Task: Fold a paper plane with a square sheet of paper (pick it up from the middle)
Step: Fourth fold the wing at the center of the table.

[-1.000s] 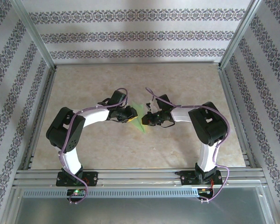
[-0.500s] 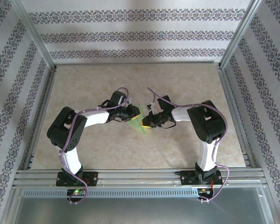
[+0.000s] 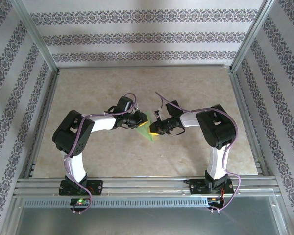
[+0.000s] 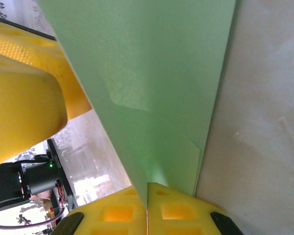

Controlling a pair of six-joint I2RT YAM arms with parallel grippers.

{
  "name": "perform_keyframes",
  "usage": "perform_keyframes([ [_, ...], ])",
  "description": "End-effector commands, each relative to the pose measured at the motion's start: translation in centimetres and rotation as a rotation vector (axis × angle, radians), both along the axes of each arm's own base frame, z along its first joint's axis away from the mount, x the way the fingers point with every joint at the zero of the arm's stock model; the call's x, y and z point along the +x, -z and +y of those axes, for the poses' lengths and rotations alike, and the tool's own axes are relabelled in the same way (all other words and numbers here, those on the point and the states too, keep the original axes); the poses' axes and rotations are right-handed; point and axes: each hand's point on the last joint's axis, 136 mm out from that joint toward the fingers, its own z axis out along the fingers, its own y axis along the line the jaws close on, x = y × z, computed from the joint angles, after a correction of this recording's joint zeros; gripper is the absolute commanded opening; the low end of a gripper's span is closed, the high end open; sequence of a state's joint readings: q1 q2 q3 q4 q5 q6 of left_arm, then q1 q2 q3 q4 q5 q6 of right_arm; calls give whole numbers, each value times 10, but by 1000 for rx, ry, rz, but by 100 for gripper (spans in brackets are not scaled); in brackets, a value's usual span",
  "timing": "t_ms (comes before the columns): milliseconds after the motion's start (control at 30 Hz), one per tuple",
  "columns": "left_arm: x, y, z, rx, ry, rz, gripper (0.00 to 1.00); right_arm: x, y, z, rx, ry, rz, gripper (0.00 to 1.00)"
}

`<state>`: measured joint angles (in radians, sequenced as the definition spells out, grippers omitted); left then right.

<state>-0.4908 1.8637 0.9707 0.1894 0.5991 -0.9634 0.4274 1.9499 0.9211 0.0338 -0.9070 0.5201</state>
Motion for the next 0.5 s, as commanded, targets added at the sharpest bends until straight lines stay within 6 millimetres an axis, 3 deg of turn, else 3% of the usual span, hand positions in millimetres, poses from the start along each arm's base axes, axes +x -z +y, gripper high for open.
perform_keyframes([
  [0,2,2,-7,-34,12,-7,21,-5,14,-6,-34,3,50,9],
  [267,3,6,-10,-39,20,7,20,-6,17,-7,-46,7,54,15],
  [467,4,5,-10,-41,20,6,20,-6,20,-9,-54,9,60,11],
])
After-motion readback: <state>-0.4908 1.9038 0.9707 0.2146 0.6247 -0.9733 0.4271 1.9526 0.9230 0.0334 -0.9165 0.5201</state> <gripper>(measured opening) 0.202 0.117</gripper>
